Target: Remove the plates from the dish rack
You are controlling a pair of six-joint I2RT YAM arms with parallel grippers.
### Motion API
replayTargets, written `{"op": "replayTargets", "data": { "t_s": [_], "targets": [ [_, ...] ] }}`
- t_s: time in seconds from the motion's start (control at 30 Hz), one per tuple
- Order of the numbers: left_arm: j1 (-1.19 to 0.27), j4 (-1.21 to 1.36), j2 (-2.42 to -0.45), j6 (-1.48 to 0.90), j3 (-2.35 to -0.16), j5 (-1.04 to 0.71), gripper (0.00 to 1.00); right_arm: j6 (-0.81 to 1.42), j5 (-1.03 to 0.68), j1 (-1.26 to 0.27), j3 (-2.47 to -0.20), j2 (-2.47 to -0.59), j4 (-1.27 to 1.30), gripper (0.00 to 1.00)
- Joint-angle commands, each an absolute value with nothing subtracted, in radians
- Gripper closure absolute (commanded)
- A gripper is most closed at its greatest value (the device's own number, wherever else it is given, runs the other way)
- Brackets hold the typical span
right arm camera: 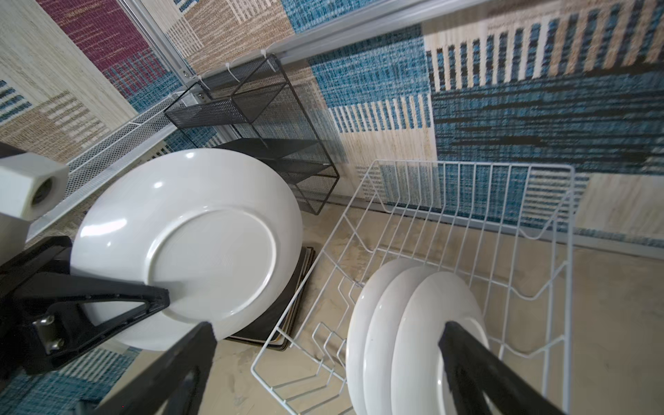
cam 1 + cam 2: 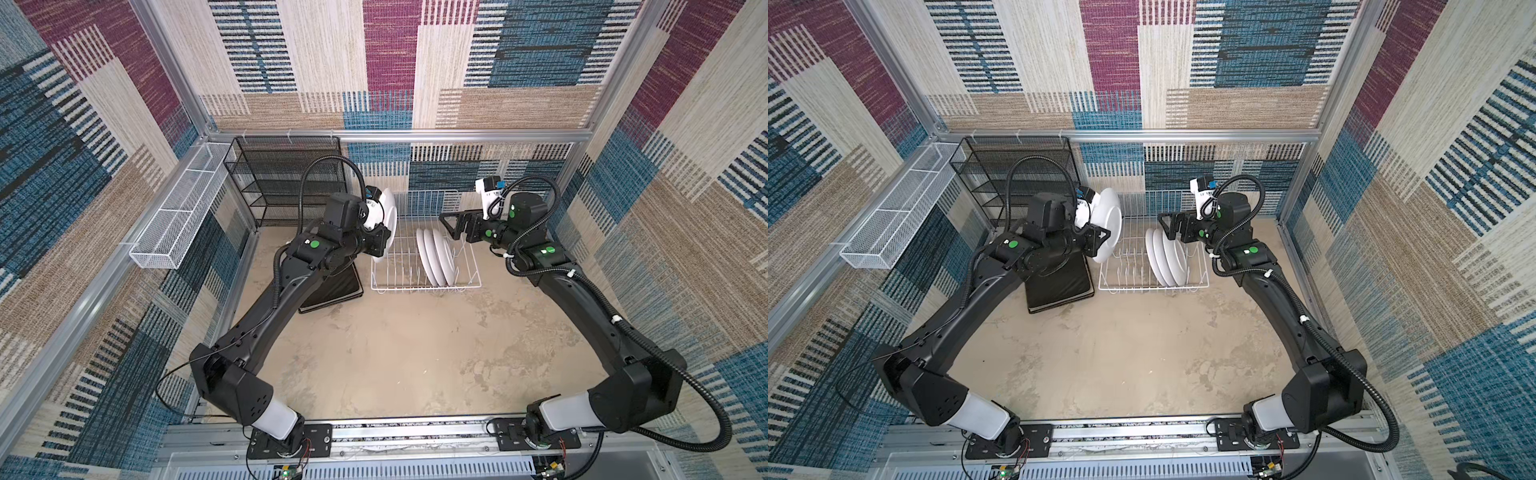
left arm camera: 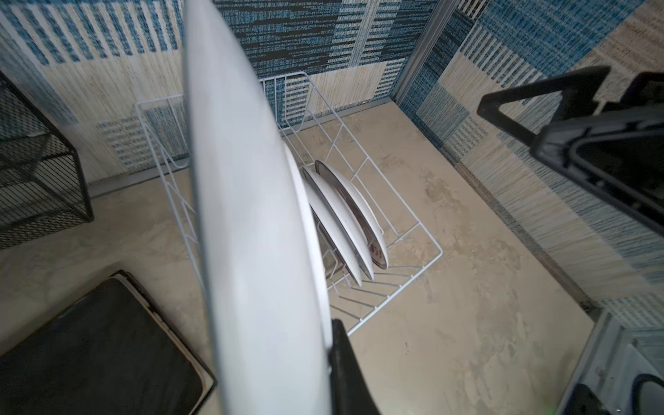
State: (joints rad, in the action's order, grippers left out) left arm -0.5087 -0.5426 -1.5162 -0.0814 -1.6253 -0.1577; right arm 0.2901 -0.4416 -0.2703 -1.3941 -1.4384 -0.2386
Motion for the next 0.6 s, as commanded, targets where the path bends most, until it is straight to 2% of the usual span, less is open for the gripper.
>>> {"op": "replayTargets", "data": {
  "t_s": [0.0,0.1,0.27,0.57],
  "targets": [
    [-0.515,-0.420,-1.460,0.103,-1.563,-0.066,1.00,0.436,-0.594,-0.250,-1.400,-1.453,-0.181,0.00],
    [-0.518,-0.349,-1.413,0.180,-1.474,-0.020,1.00,0.535,-0.683,-0.229,-1.411,-1.477,-0.113,0.00],
    [-0.538,-0.269,-1.391,0.307,-1.397,0.066,1.00,0.546,-0.722,-0.229,-1.506,-1.546,-0.185,0.00],
    [-0.678,-0.180,-1.412,0.610,-1.341,0.276,1.00,0.600,-0.789,-0.228,-1.522,-1.617,-0.157,0.06]
  ]
}}
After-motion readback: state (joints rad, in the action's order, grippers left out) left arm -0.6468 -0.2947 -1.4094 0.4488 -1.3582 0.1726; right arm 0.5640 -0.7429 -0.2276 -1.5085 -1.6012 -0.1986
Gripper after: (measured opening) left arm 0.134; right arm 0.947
